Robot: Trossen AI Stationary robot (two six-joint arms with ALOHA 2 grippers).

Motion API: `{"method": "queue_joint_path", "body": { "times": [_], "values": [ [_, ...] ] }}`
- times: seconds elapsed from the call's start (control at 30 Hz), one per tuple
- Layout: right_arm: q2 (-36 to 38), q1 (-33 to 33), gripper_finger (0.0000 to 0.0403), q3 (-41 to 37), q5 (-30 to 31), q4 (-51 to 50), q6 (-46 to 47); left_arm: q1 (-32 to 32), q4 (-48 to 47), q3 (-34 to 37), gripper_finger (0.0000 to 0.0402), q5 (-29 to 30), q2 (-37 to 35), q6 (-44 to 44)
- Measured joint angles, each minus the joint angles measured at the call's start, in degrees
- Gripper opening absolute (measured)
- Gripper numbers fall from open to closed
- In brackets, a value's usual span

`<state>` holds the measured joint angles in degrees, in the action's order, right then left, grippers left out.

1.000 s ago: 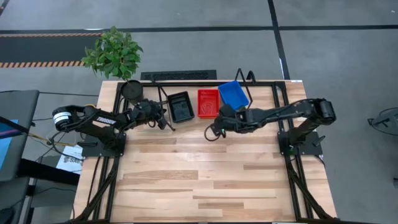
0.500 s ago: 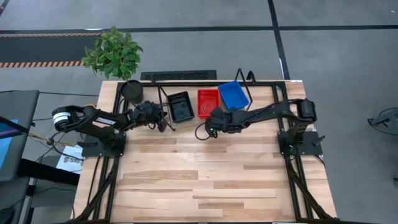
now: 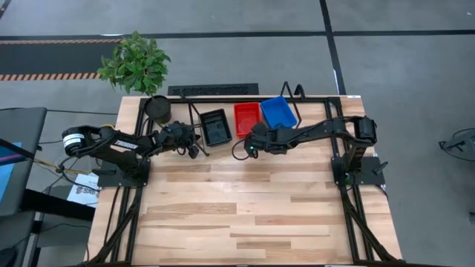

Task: Stack baskets on shelf by color
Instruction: Adjust the bins on the shelf, then return to Home Position

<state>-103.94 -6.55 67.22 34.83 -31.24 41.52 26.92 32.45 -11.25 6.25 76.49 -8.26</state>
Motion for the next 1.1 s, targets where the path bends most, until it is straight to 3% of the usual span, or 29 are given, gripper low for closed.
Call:
{"method": "queue_joint_path", "body": {
  "times": [0.37, 0.63, 0.9, 1.1],
  "values": [
    [0.3, 0.61, 0.0133, 3.05, 0.0, -6.19, 0.57, 0.0, -0.33, 0.0, 0.0, -4.55, 0.0, -2.95],
    [4.24, 5.42, 0.0133, 10.95, 0.02, -14.91, -4.42, -0.02, -8.27, 0.01, 0.0, -14.51, -4.47, -7.77],
    [18.54, 11.99, 0.0134, 12.02, 3.36, -21.38, -4.59, -2.56, -25.04, 0.02, 0.0, -16.51, -23.17, -10.73],
    [30.0, 19.28, 0.0134, 10.36, 15.3, -27.68, 0.26, -4.41, -30.57, 0.02, 0.0, -16.5, -43.0, -14.17]
  ]
}}
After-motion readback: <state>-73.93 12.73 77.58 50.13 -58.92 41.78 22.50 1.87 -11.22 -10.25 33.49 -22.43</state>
